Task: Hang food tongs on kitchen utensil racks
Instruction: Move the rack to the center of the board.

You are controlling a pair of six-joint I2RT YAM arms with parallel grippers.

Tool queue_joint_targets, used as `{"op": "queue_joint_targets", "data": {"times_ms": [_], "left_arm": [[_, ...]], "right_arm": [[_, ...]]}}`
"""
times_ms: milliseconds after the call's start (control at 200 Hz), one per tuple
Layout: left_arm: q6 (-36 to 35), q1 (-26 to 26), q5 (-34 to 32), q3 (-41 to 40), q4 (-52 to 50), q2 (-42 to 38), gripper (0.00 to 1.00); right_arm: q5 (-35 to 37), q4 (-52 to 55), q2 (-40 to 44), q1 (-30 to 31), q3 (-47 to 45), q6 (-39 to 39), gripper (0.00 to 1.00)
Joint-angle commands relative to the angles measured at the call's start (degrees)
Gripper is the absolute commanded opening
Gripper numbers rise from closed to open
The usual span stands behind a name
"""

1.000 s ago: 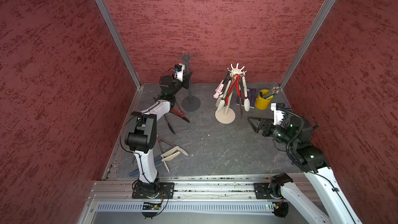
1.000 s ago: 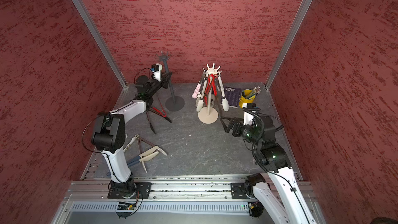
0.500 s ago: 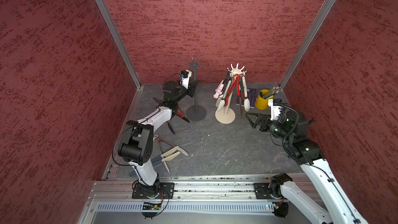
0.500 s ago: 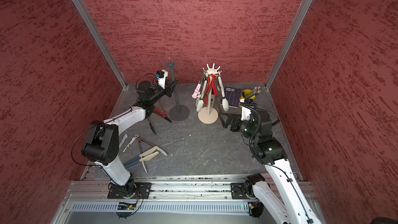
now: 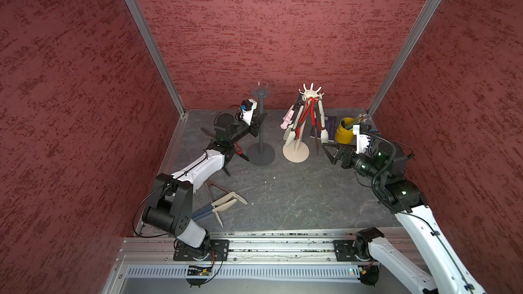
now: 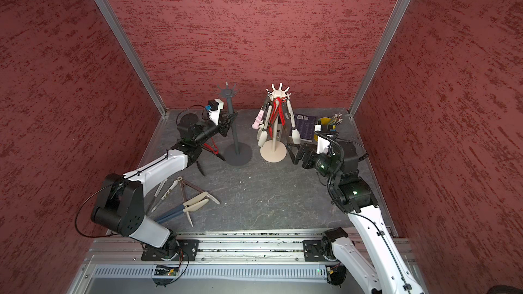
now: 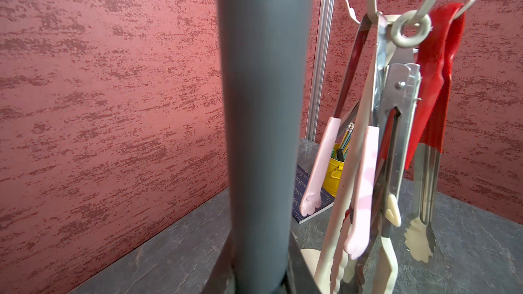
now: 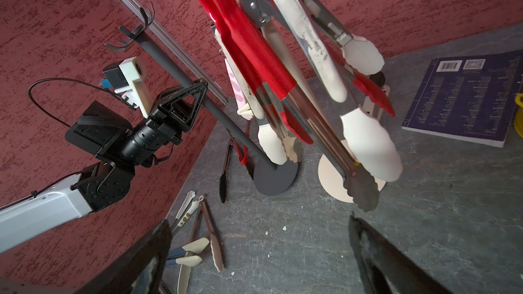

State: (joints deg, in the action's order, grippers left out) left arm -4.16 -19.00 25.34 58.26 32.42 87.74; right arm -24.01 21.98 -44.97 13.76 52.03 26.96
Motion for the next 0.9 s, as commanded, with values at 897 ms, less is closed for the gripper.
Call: {"op": "queue_joint_targets", "data": {"times_ms": [897], "left_arm": [[0.37,-0.59,-1.16,-5.25,2.32,-8.63,0.30]], "right_arm": [[-1.68,0.96,-1.36,-0.13,3.94,0.33,0.99]]}}
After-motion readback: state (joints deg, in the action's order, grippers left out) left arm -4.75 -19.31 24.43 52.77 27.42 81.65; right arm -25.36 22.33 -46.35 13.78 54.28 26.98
